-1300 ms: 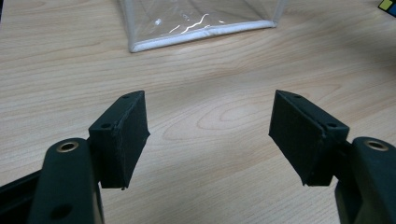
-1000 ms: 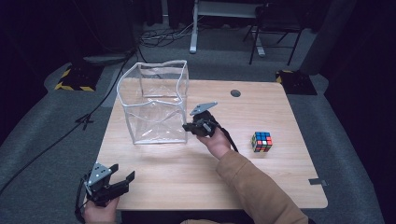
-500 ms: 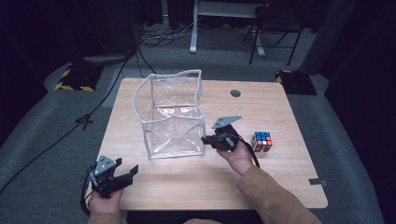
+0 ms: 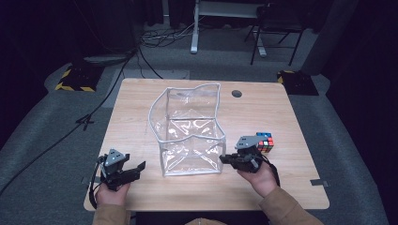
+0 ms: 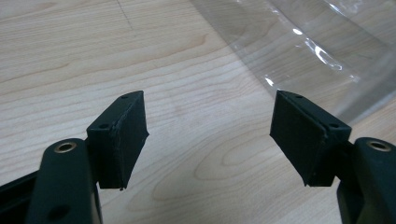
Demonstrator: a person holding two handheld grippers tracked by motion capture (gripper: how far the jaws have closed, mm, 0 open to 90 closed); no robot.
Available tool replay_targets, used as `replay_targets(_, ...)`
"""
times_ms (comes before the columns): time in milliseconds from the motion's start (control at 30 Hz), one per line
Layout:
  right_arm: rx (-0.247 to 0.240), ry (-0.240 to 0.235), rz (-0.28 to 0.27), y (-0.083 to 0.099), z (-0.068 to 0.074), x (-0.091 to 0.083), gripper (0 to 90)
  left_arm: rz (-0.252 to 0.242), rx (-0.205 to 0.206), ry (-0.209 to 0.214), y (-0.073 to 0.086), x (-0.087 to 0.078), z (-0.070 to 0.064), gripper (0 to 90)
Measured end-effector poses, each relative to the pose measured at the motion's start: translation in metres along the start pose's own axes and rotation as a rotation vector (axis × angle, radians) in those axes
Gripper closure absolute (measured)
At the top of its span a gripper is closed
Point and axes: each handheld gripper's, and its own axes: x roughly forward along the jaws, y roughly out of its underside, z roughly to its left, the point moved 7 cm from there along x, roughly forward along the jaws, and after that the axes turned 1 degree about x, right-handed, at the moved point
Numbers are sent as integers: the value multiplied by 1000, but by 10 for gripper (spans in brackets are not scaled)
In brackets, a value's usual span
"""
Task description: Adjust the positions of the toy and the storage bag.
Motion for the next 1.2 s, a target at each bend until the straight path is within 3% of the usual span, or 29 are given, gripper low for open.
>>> replay_targets(133, 10, -2, -11, 12, 6, -12, 864, 32, 2, 12, -1, 7, -2, 277)
replay_targets(500, 30, 19, -5, 43, 21, -46, 863, 108, 86, 28, -5, 29, -15, 276)
replay_targets(833, 56, 17, -1, 72, 36, -76, 861, 122, 114, 41, -6, 35, -26, 276)
replay_targets(1200, 64, 14, 15, 86, 47, -92, 861, 133, 117, 53, -5, 38, -29, 275)
